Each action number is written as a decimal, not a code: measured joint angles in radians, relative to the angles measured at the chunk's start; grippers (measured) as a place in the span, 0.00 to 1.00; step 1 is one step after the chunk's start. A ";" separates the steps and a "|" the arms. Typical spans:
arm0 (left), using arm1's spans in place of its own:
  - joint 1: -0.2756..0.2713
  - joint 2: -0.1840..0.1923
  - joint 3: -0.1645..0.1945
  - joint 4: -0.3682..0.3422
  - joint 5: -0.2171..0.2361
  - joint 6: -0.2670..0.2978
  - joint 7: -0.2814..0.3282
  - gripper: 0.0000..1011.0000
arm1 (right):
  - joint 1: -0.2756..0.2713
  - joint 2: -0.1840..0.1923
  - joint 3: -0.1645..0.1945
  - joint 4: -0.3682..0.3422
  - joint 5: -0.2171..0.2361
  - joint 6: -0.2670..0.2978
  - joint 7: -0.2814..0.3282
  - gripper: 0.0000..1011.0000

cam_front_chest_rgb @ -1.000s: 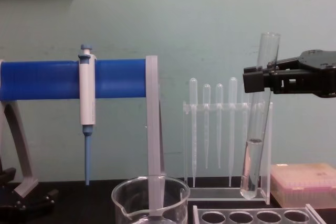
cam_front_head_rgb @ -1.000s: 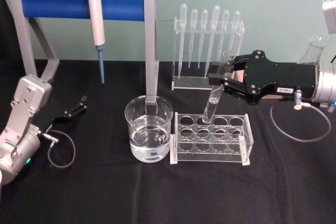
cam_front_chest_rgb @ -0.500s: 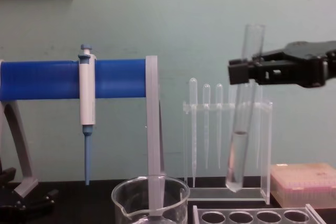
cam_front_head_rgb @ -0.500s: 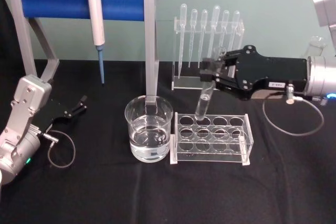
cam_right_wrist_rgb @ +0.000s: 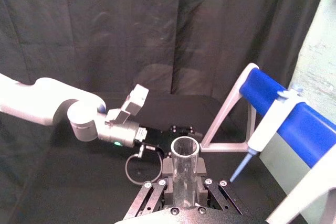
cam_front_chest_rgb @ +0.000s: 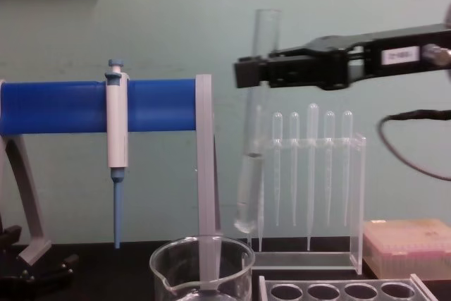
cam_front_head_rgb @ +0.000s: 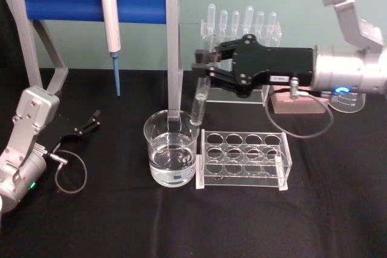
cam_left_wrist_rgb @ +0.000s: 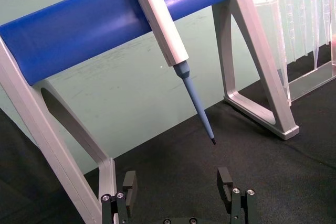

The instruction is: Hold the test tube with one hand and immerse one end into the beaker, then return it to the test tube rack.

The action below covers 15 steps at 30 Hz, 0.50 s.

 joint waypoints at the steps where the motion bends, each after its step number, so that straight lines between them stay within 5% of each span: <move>1: 0.000 0.000 0.000 0.000 0.000 0.000 0.000 0.99 | 0.012 -0.016 -0.010 0.012 -0.002 0.000 -0.003 0.24; 15: 0.000 0.000 0.000 0.000 0.000 0.000 0.000 0.99 | 0.055 -0.111 -0.087 0.096 -0.058 -0.016 -0.035 0.24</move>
